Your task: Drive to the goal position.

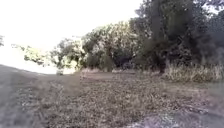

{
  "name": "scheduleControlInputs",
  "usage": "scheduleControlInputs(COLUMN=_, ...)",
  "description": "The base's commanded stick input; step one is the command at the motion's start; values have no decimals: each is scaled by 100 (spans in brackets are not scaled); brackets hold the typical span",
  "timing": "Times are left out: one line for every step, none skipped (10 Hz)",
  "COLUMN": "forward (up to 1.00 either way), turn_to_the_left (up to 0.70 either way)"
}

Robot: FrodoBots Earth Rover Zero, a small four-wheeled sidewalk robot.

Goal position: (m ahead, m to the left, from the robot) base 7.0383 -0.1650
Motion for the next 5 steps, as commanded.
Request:
scheduleControlInputs(forward=70, turn_to_the_left=0)
scheduleControlInputs(forward=70, turn_to_the_left=0)
scheduleControlInputs(forward=70, turn_to_the_left=0)
scheduleControlInputs(forward=70, turn_to_the_left=0)
scheduleControlInputs(forward=70, turn_to_the_left=0)
